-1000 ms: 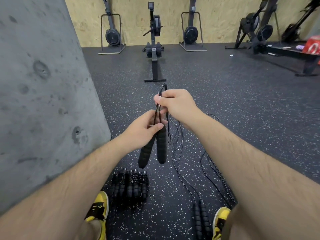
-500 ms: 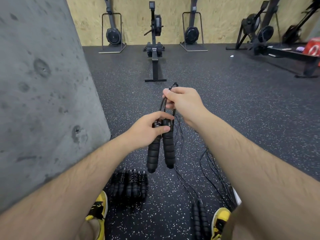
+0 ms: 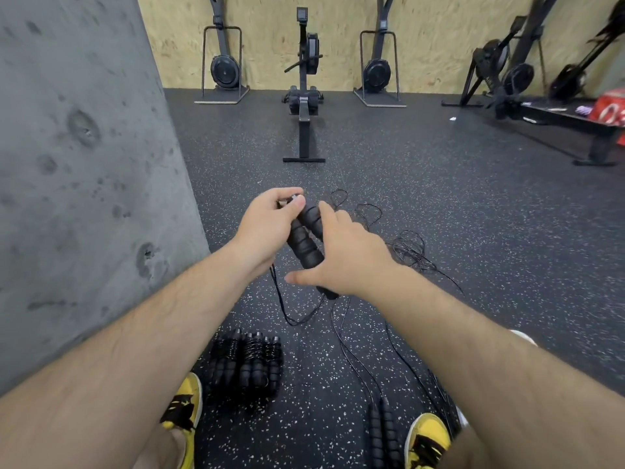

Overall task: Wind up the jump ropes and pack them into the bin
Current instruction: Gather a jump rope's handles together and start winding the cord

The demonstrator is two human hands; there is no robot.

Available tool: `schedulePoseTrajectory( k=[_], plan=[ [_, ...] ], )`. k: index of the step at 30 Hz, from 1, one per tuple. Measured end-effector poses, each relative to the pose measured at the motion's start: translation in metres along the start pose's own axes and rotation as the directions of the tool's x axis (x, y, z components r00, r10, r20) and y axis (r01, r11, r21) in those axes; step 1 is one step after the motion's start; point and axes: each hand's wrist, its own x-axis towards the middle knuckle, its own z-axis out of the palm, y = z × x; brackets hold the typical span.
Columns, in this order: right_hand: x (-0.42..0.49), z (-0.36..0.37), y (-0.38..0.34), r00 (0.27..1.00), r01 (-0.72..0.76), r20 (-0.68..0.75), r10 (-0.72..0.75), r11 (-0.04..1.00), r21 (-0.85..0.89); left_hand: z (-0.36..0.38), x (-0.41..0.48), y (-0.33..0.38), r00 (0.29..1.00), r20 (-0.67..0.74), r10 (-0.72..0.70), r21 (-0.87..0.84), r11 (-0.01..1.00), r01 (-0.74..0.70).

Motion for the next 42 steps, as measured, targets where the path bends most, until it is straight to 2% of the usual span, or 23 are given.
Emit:
schedulePoseTrajectory(
  k=[3, 5, 6, 8, 9, 10, 11, 13, 14, 15, 17, 19, 21, 24, 26, 28, 30, 33, 36, 39, 42],
  plan=[
    [0.003, 0.006, -0.002, 0.985, 0.017, -0.169, -0.031, 0.996, -0.082, 0.003, -0.005, 0.003, 1.0, -0.028, 0.01, 0.015, 1.0, -0.01],
    [0.005, 0.004, 0.0, 0.977, 0.039, -0.204, -0.057, 0.995, -0.09, 0.0, -0.008, 0.01, 1.0, -0.003, 0.024, 0.057, 0.998, -0.023],
    [0.006, 0.002, 0.003, 0.976, 0.049, -0.206, -0.068, 0.994, -0.098, -0.004, -0.01, 0.015, 0.999, 0.023, 0.026, 0.116, 0.993, -0.029],
    [0.007, -0.001, 0.01, 0.973, 0.08, -0.202, -0.107, 0.987, -0.14, -0.016, -0.017, 0.021, 0.996, 0.076, 0.046, 0.396, 0.915, -0.072],
    [0.008, -0.002, 0.013, 0.973, 0.092, -0.196, -0.125, 0.981, -0.168, -0.022, -0.019, 0.021, 0.994, 0.088, 0.061, 0.594, 0.798, -0.102],
    [0.009, -0.003, 0.017, 0.971, 0.11, -0.189, -0.146, 0.976, -0.19, -0.027, -0.022, 0.021, 0.99, 0.102, 0.098, 0.764, 0.63, -0.141],
    [0.01, -0.002, 0.02, 0.968, 0.129, -0.186, -0.168, 0.97, -0.206, -0.031, -0.025, 0.023, 0.972, 0.157, 0.172, 0.861, 0.458, -0.22],
    [0.011, -0.001, 0.023, 0.958, 0.164, -0.196, -0.21, 0.96, -0.228, -0.035, -0.027, 0.025, 0.876, 0.377, 0.301, 0.862, 0.233, -0.451],
    [0.012, -0.001, 0.024, 0.952, 0.182, -0.201, -0.229, 0.957, -0.226, -0.035, -0.025, 0.023, 0.823, 0.481, 0.301, 0.828, 0.154, -0.54],
    [0.012, -0.002, 0.024, 0.95, 0.201, -0.198, -0.243, 0.957, -0.21, -0.034, -0.023, 0.02, 0.794, 0.545, 0.27, 0.807, 0.088, -0.584],
    [0.011, -0.006, 0.023, 0.945, 0.237, -0.189, -0.266, 0.958, -0.16, -0.027, -0.019, 0.016, 0.805, 0.555, 0.208, 0.821, 0.017, -0.57],
    [0.009, -0.008, 0.021, 0.945, 0.246, -0.183, -0.271, 0.958, -0.147, -0.02, -0.017, 0.013, 0.824, 0.517, 0.233, 0.847, 0.004, -0.532],
    [0.008, -0.006, 0.019, 0.958, 0.19, -0.183, -0.22, 0.968, -0.165, -0.018, -0.016, 0.014, 0.828, 0.497, 0.261, 0.852, 0.036, -0.523],
    [0.008, -0.002, 0.02, 0.963, -0.03, -0.269, 0.0, 0.993, -0.11, -0.022, -0.013, 0.015, 0.869, 0.425, 0.253, 0.873, 0.139, -0.467],
    [0.009, -0.001, 0.021, 0.964, -0.105, -0.243, 0.112, 0.994, 0.042, -0.023, -0.011, 0.014, 0.877, 0.402, 0.263, 0.883, 0.141, -0.447],
    [0.01, 0.0, 0.021, 0.968, -0.094, -0.207, 0.143, 0.969, 0.229, -0.024, -0.011, 0.013, 0.877, 0.397, 0.271, 0.886, 0.137, -0.443],
    [0.01, -0.001, 0.02, 0.967, -0.046, -0.224, 0.122, 0.947, 0.317, -0.024, -0.01, 0.013, 0.881, 0.393, 0.264, 0.883, 0.159, -0.442],
    [0.01, -0.003, 0.019, 0.97, 0.002, -0.23, 0.085, 0.935, 0.356, -0.026, -0.01, 0.013, 0.875, 0.41, 0.256, 0.874, 0.163, -0.457],
    [0.01, -0.002, 0.02, 0.965, 0.01, -0.25, 0.074, 0.947, 0.32, -0.025, -0.012, 0.014, 0.867, 0.418, 0.272, 0.873, 0.141, -0.466],
    [0.011, -0.004, 0.021, 0.962, 0.016, -0.266, 0.067, 0.954, 0.298, -0.027, -0.014, 0.012, 0.822, 0.461, 0.336, 0.847, 0.111, -0.52],
    [0.01, -0.008, 0.022, 0.951, 0.053, -0.305, 0.047, 0.948, 0.313, -0.032, -0.011, 0.013, 0.696, 0.586, 0.414, 0.776, -0.041, -0.629]
  ],
)
